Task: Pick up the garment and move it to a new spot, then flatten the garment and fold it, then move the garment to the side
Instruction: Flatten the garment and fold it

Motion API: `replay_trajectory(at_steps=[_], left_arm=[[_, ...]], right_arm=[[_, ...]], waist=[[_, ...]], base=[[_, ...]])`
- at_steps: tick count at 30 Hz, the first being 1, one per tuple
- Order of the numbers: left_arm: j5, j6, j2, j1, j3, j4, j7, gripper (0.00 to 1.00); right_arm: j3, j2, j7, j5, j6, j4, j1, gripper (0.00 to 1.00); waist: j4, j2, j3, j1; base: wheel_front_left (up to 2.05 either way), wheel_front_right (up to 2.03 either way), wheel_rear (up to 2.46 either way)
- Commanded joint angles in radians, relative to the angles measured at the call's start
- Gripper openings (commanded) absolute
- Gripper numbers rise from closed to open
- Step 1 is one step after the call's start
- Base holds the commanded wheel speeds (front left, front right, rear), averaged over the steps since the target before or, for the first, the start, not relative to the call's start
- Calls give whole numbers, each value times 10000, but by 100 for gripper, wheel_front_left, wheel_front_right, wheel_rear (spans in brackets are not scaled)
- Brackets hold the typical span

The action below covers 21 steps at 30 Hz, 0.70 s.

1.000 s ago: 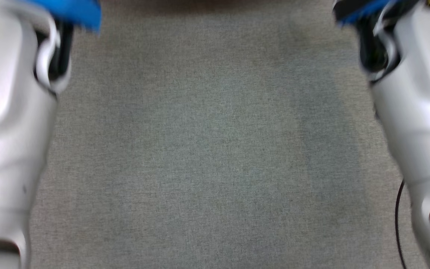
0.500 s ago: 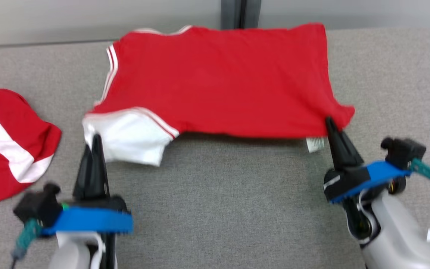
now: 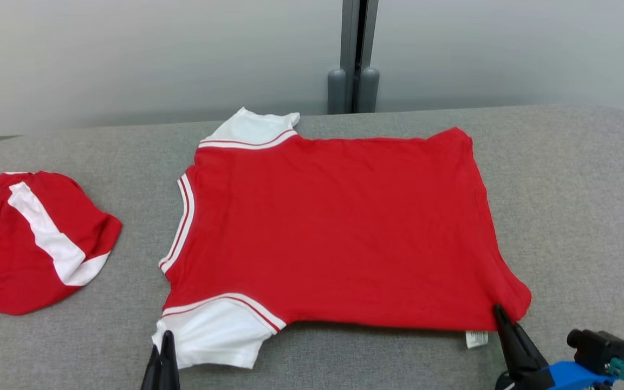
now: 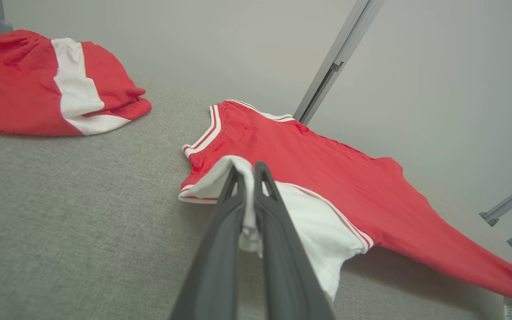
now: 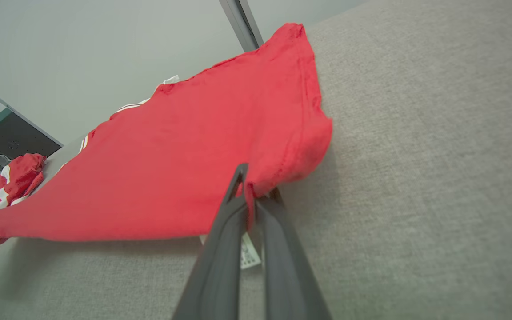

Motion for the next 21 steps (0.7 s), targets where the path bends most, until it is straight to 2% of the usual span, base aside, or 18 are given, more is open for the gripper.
replay_trajectory(at_steps=[1, 9, 21], left_arm=[[122, 69, 54, 170, -69, -113, 27, 0], [121, 47, 67, 429, -332, -258, 163, 0], [197, -109, 452, -84, -359, -67, 349, 0]], right_arm=[[-100, -38, 151, -236, 1, -232, 391, 0], [-946, 463, 921, -577, 1, -1466, 1438, 0], [-1477, 1016, 1956, -991, 1, -2351, 1496, 0]], waist=[[-8, 0, -101, 3], [27, 0, -268, 3], [-119, 0, -219, 3]], base=[[0, 0, 0], [0, 0, 0], [0, 0, 0]])
